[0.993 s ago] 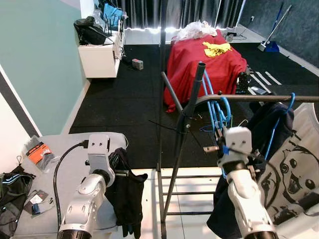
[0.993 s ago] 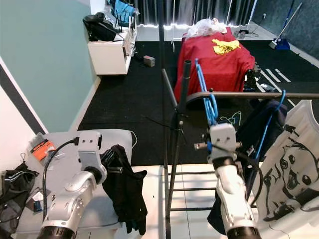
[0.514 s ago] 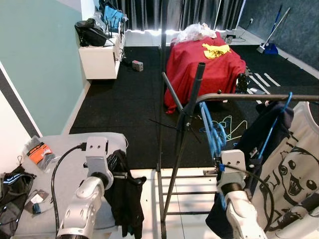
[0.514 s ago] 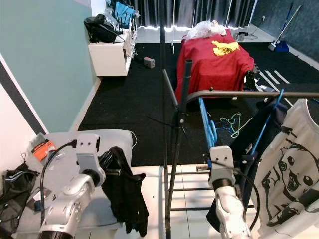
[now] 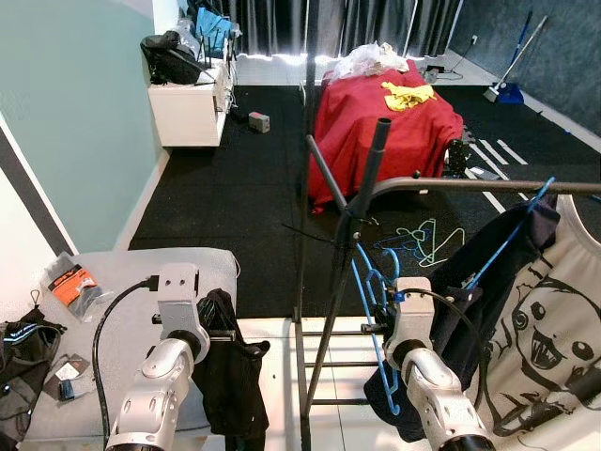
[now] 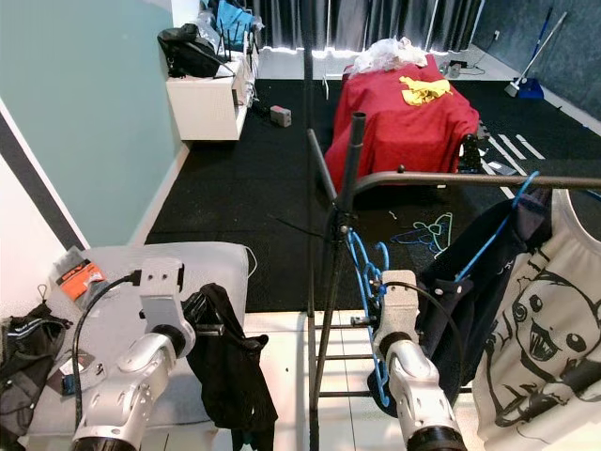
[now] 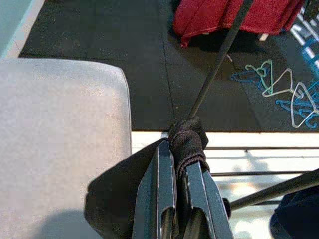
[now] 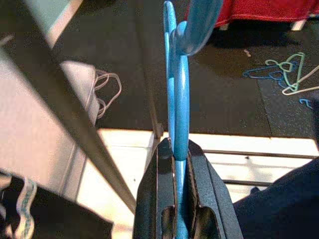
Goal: Hang hanger
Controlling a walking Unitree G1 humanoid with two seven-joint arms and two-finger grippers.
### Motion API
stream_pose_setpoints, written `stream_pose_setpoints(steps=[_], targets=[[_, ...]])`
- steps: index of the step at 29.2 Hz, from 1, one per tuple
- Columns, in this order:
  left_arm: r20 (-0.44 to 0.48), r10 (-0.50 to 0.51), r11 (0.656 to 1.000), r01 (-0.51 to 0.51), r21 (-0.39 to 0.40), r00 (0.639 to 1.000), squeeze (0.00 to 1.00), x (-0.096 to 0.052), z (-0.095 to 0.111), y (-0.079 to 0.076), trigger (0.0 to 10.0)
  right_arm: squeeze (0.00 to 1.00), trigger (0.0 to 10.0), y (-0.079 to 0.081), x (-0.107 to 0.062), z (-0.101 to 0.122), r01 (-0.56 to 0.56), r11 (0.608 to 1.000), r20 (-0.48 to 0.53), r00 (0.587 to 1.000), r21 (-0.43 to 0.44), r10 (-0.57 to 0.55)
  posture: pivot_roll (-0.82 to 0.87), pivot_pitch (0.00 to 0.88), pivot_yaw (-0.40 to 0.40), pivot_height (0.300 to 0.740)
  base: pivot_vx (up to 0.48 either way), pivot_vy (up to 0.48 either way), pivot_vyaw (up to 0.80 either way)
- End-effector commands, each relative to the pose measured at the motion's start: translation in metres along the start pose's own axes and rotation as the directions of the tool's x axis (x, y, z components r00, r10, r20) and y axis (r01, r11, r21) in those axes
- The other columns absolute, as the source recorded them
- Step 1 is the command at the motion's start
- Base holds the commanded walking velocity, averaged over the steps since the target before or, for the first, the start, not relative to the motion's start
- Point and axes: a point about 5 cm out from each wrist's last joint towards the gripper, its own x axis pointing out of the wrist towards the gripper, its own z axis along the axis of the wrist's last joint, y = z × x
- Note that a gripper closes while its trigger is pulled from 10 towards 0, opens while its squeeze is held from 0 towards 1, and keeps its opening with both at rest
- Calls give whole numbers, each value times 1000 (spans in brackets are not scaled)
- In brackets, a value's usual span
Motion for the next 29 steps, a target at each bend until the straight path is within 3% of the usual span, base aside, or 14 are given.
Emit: stream_pose_setpoints(steps=[1, 9, 29], targets=[[11, 22, 1000, -22, -2, 1000, 0, -1, 3, 4, 10000, 0, 10000, 2, 1, -3, -20, 1000, -17, 1000, -17, 19, 46, 36, -101, 740, 0, 0, 0], [10, 37, 999, -36, -10, 999, 0, -5, 0, 6, 10000, 0, 10000, 9, 6, -4, -83, 996, -94, 992, -30, 80, 40, 39, -95, 740, 0, 0, 0], [9, -14, 1000, 14, -18, 1000, 0, -1, 3, -3, 10000, 0, 10000, 7, 5, -1, -70, 997, -90, 994, -19, 68, 26, 35, -67, 740, 0, 0, 0]])
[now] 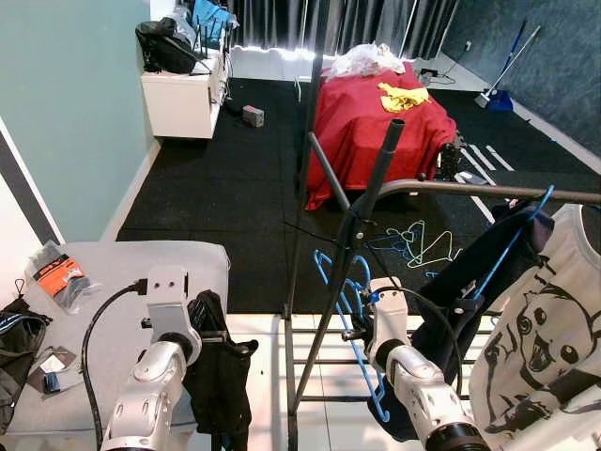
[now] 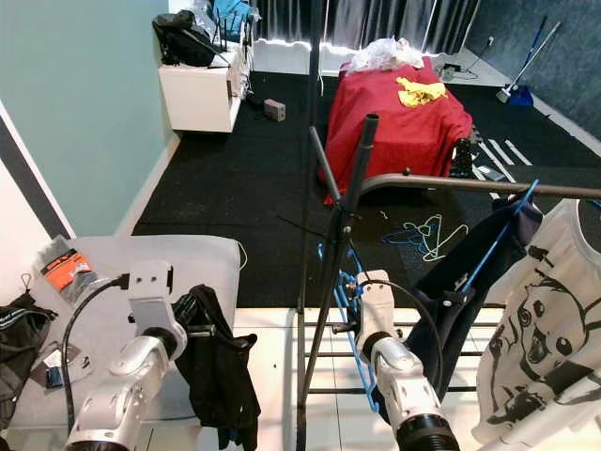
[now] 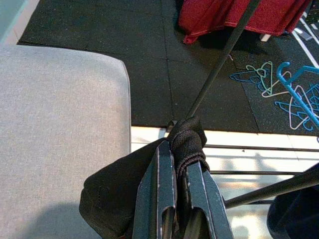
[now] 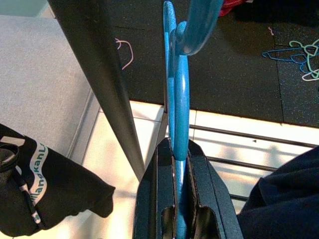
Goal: Hang hanger
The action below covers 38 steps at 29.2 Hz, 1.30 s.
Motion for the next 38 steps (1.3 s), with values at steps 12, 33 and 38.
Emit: stream_pose_setpoints(steps=[12, 33, 38], targets=[[15, -46, 999, 46, -4, 999, 0, 3, 7, -9, 10000, 0, 10000, -4, -1, 3, 12, 1000, 4, 1000, -3, -12, 24, 18, -53, 740, -217, 0, 0], [11, -62, 998, 62, 6, 998, 0, 3, 6, -9, 10000, 0, 10000, -2, -2, 0, 7, 1000, -3, 1000, -7, -7, 26, 9, -44, 740, -278, 0, 0], [9, -65, 998, 65, 10, 998, 0, 3, 7, -9, 10000, 0, 10000, 1, -2, 0, 0, 1000, -5, 1000, -5, 0, 26, 13, -42, 740, -277, 0, 0]])
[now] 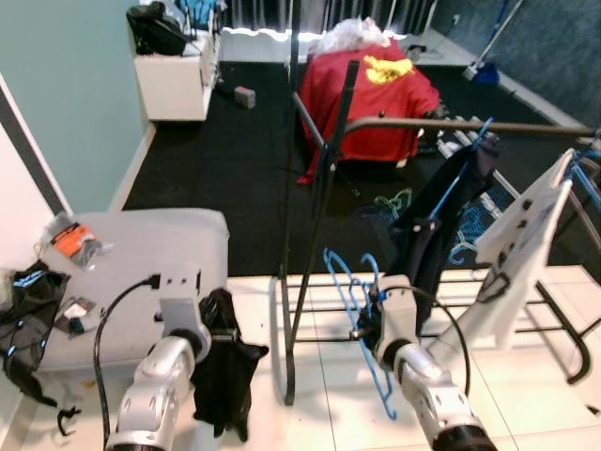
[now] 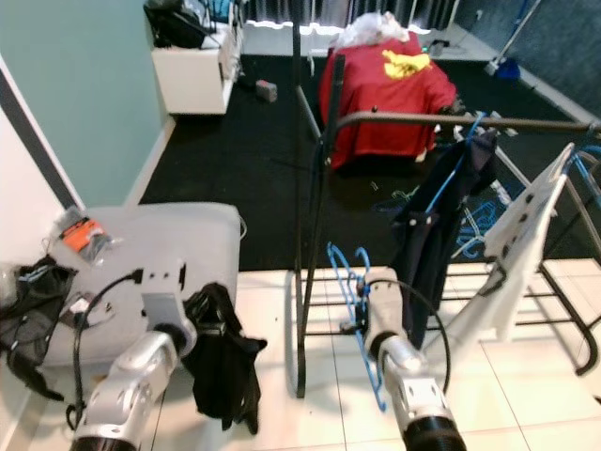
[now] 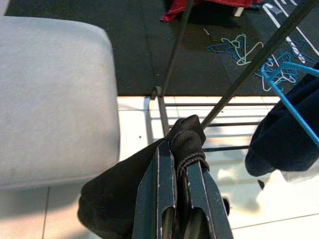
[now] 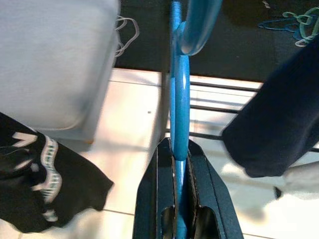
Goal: Hang hanger
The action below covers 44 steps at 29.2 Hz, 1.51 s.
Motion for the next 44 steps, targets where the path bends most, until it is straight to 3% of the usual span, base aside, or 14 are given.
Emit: stream_pose_setpoints(steps=[1, 16, 44], targets=[[9, -8, 1000, 8, -2, 1000, 0, 0, 3, 0, 10000, 0, 10000, -1, -1, -1, 2, 1000, -8, 1000, -3, -2, 26, 13, -42, 740, -277, 0, 0], [6, -15, 1000, 15, 6, 1000, 0, 1, 4, 0, 10000, 0, 10000, -2, -1, -2, 5, 1000, -16, 1000, 1, -5, 28, 17, -35, 740, -273, 0, 0], [-21, -75, 995, 76, 69, 997, 0, 7, 3, -9, 10000, 0, 10000, -6, -3, -4, 25, 1000, -19, 1000, 12, -25, 16, 19, -18, 740, 0, -22, 0]])
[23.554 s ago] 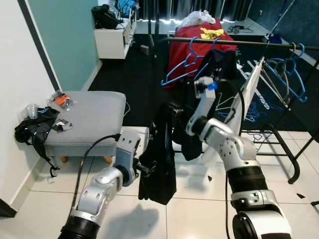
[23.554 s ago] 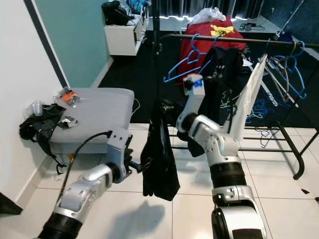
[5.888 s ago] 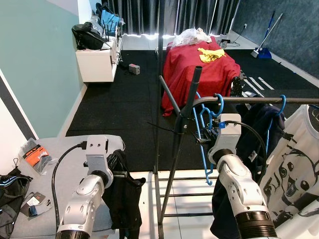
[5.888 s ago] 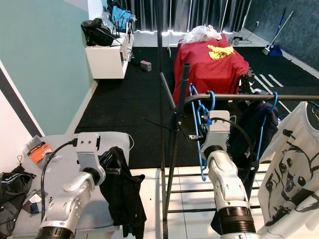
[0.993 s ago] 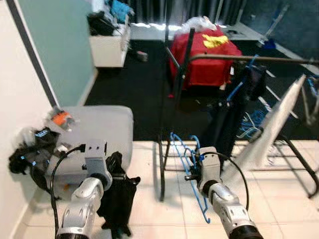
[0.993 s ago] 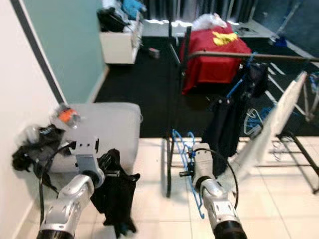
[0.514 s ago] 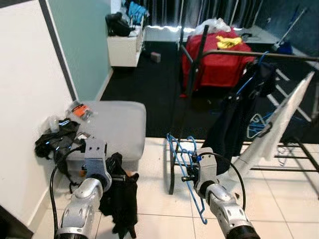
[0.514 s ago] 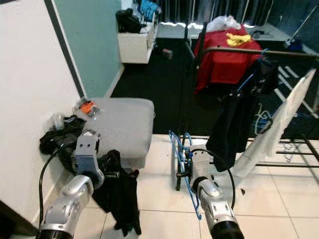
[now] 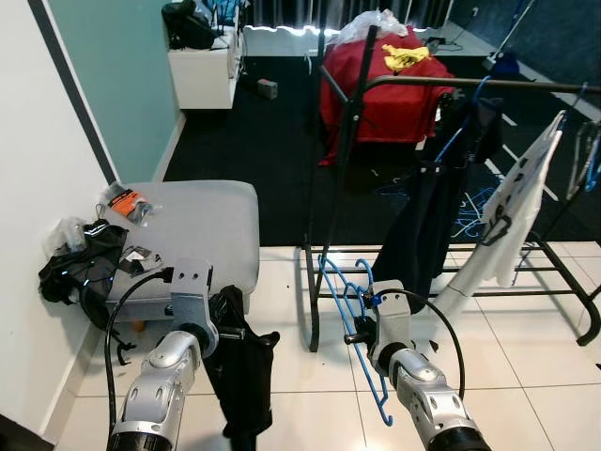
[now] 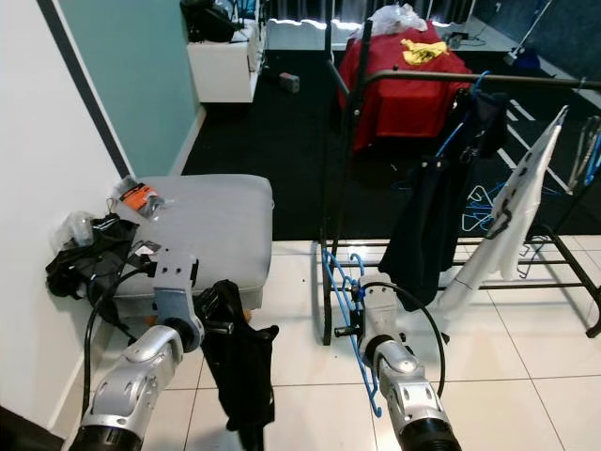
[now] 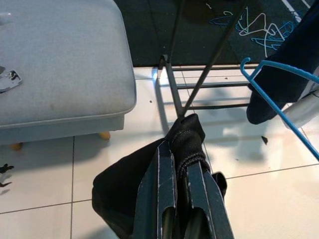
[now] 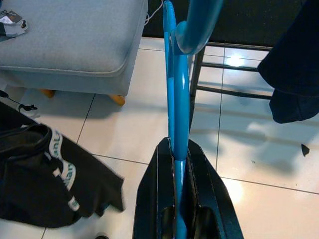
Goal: Hang hanger
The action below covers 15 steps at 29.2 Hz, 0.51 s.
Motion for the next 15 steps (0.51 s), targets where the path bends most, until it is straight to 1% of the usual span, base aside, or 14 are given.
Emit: stream_pose_setpoints(steps=[1, 15], targets=[[2, 3, 1000, -3, 21, 1000, 0, 0, 1, 1, 10000, 0, 10000, -1, -1, 2, 4, 1000, 6, 1000, 7, -4, 16, 19, -19, 740, 0, -398, 0], [-2, 0, 1000, 0, 23, 1000, 0, 1, 1, 1, 10000, 0, 10000, -2, -1, 3, 5, 1000, 5, 1000, 6, -5, 14, 21, -19, 740, 0, -403, 0]])
